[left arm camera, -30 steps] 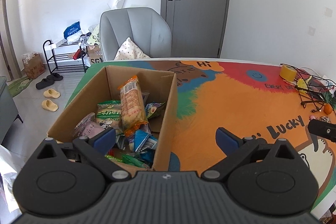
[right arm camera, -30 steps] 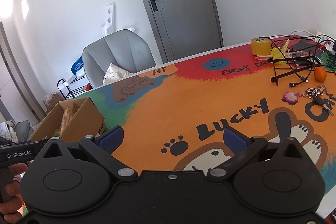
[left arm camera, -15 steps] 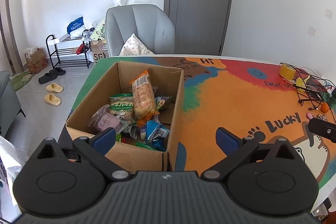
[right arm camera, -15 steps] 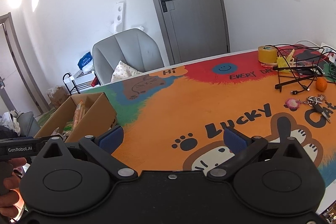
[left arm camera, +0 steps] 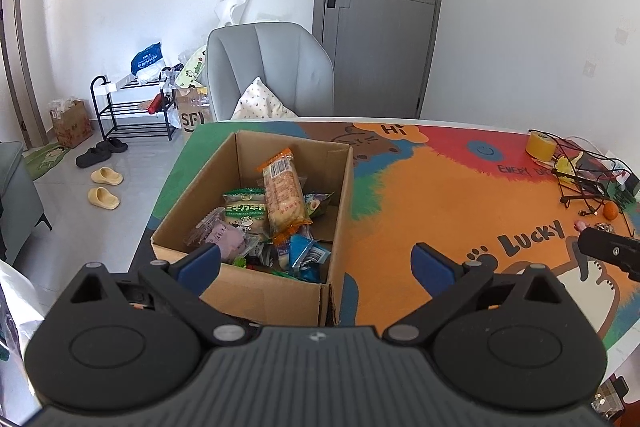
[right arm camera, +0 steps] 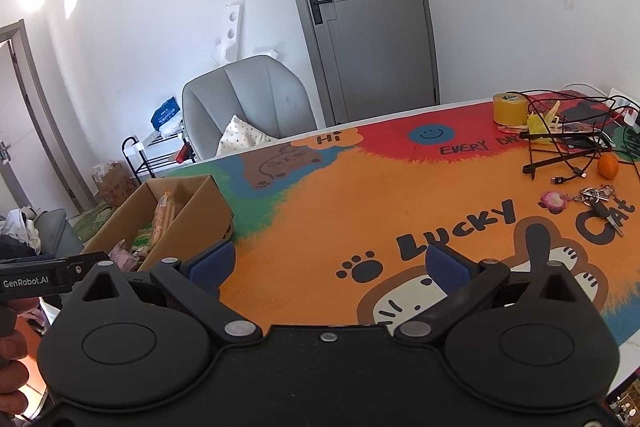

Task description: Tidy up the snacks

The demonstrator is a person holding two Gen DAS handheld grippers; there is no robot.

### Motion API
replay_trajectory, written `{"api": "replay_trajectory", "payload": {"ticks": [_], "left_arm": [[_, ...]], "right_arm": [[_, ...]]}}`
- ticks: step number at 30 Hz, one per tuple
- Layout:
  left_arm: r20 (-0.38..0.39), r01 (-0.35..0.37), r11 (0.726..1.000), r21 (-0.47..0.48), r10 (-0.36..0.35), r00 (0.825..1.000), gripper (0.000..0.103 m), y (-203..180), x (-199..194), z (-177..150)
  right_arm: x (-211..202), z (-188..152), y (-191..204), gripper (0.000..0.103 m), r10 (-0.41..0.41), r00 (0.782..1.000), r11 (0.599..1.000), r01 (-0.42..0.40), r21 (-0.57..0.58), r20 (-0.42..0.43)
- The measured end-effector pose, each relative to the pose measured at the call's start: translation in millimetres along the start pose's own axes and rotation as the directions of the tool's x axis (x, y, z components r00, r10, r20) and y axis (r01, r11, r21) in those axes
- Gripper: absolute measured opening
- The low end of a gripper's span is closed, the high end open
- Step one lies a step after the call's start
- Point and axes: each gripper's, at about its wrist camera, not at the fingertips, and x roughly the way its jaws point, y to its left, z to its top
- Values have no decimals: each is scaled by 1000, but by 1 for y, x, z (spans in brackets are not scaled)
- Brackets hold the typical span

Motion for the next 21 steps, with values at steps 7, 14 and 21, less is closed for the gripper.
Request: {"api": "replay_trajectory", "payload": {"ticks": [7, 14, 21], "left_arm": [[6, 9, 999, 47, -10, 1000, 101, -5, -4, -3], [16, 7, 999, 44, -7, 1000, 101, -4, -6, -2], [22, 3, 999, 37, -3, 1000, 101, -3, -7, -2]], "right_arm": [[-7, 1, 5, 103, -12, 1000, 1000, 13, -22, 11], [-7, 0, 5, 103, -19, 1000, 999, 19, -25, 5], [-6, -1, 7, 103, -16, 1000, 999, 16, -38, -1]]}}
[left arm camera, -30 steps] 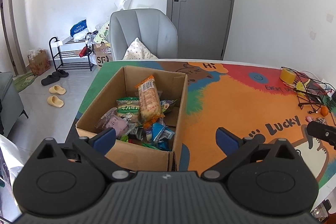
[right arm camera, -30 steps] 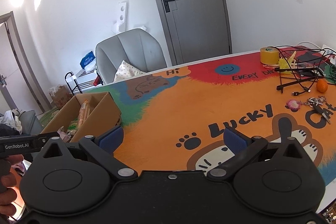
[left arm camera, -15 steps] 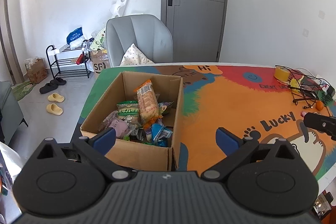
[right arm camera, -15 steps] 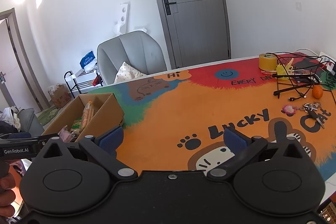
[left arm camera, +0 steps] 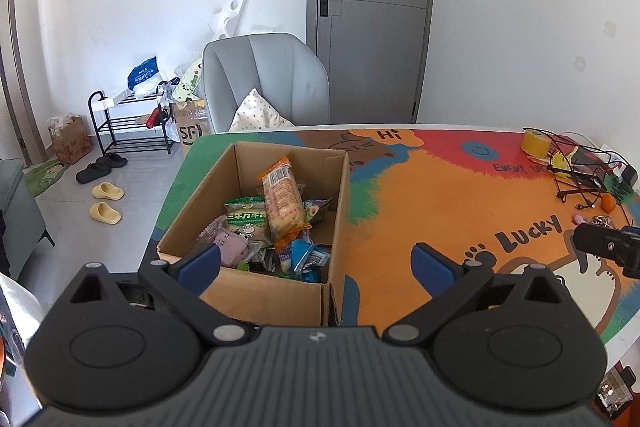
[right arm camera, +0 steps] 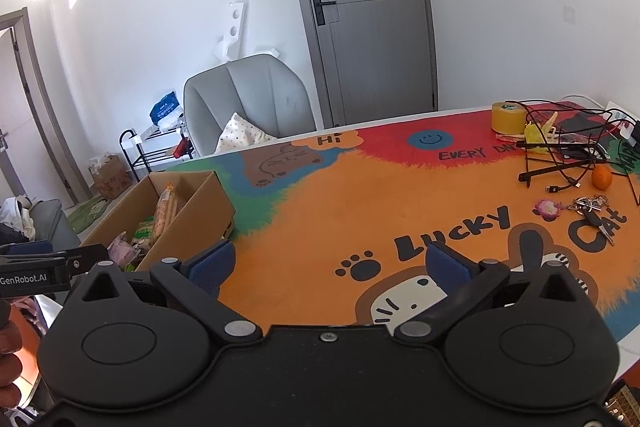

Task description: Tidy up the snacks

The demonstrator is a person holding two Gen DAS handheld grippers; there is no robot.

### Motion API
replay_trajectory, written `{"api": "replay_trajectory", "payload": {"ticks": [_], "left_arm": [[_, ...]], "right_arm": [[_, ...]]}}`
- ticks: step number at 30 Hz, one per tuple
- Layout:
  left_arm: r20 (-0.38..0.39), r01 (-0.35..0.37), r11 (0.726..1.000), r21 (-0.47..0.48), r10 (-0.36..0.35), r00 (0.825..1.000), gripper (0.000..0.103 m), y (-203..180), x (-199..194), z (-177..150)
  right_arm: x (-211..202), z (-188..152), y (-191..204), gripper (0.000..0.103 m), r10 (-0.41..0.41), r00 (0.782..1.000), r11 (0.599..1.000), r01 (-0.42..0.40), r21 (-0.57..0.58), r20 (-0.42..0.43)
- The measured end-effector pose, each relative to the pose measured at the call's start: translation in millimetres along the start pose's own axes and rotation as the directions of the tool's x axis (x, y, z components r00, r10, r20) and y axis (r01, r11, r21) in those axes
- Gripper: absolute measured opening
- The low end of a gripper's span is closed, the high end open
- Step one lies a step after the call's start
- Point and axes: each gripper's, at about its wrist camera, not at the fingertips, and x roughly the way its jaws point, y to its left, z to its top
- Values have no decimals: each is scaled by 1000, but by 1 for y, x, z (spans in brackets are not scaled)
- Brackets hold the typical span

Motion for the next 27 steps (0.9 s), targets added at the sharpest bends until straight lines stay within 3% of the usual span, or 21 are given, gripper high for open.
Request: {"api": "replay_trajectory", "payload": {"ticks": [27], "left_arm": [[-30, 1, 1000, -16, -2, 1000, 101, 4, 6, -2]], "right_arm": [[1, -1, 2, 103, -7, 1000, 1000, 7, -5, -3]]}}
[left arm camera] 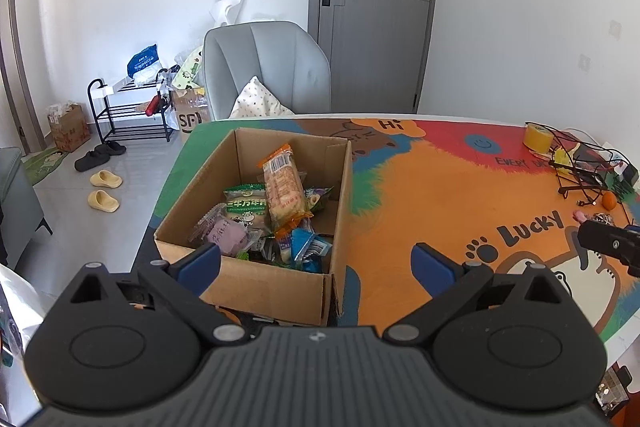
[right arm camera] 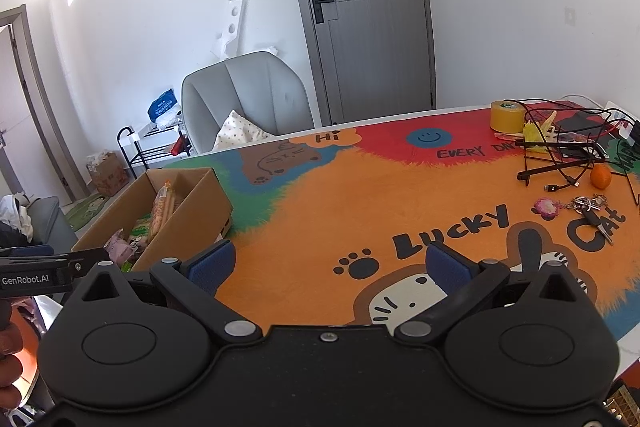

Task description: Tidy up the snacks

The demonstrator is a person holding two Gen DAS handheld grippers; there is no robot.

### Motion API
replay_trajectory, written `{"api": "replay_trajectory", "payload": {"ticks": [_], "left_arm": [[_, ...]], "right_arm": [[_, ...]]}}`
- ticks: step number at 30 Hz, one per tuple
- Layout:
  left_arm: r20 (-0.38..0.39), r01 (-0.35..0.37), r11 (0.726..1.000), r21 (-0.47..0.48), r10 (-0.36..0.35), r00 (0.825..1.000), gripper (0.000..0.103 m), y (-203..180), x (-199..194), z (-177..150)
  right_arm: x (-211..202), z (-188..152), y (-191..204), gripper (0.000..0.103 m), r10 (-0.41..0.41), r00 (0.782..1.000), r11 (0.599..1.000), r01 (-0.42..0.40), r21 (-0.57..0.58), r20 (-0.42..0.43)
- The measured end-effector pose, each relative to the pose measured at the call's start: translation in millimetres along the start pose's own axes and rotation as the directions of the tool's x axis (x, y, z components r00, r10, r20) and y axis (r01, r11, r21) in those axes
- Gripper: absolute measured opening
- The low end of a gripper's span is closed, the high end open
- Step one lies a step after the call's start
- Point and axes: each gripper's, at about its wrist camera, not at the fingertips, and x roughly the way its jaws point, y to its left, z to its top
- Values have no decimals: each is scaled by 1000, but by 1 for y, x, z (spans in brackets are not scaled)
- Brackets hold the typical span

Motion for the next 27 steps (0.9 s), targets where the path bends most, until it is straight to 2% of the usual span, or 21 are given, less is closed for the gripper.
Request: {"api": "replay_trajectory", "payload": {"ticks": [27], "left_arm": [[-14, 13, 1000, -5, -13, 1000, 101, 0, 3, 0]], "right_arm": [[3, 1, -1, 103, -18, 1000, 1000, 18, 0, -11]]}}
